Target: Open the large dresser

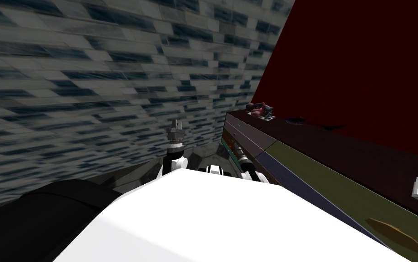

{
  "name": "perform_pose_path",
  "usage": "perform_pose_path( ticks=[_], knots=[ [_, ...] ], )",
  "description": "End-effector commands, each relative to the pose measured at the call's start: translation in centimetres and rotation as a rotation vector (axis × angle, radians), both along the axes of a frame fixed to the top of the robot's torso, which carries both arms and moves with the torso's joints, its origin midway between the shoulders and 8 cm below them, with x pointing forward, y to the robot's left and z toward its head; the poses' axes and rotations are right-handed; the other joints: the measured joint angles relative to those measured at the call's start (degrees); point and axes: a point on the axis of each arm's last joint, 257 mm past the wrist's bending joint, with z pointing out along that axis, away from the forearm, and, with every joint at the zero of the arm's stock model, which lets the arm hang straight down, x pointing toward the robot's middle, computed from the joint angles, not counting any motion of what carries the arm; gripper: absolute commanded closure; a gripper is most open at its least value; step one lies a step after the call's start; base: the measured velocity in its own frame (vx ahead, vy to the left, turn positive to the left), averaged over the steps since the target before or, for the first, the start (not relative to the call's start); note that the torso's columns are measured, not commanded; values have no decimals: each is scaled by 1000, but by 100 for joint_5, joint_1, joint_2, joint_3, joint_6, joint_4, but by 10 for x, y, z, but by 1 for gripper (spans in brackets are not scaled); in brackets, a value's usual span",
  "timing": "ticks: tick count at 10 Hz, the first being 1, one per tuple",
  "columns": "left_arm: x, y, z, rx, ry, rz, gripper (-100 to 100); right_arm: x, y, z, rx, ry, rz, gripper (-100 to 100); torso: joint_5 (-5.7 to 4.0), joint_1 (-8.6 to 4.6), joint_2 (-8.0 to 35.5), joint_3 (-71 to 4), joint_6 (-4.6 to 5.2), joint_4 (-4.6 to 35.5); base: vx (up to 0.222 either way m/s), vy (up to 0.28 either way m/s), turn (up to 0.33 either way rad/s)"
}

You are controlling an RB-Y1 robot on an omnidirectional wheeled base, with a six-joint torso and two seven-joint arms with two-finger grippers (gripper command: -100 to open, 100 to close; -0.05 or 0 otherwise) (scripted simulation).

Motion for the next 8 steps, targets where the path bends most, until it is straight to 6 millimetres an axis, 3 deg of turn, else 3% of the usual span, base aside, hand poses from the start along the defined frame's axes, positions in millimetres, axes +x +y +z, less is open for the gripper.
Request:
perform_pose_path(
  ticks=[1, 4, 5, 8],
  knots=[
    [0, 0, 0, 0, 0, 0, 0, -2, -3, -42, -88, 109, 4, -100, -1, -5, 3, 1, 2, 1, 75, 40, 84],
    [0, 0, 0, 0, 0, 0, 0, -10, -7, -79, -153, 212, -4, -100, 0, 2, 3, 2, 0, 1, 59, 37, 60],
    [0, 0, 0, 0, 0, 0, 0, -15, -8, -102, -213, 268, 7, -100, 0, 0, 3, 2, 1, 1, 81, 42, 87],
    [0, 0, 0, 0, 0, 0, 0, -27, -16, -134, -284, 367, -1, -100, -1, -2, -1, 0, 0, 0, 70, 30, 76]
  ],
)
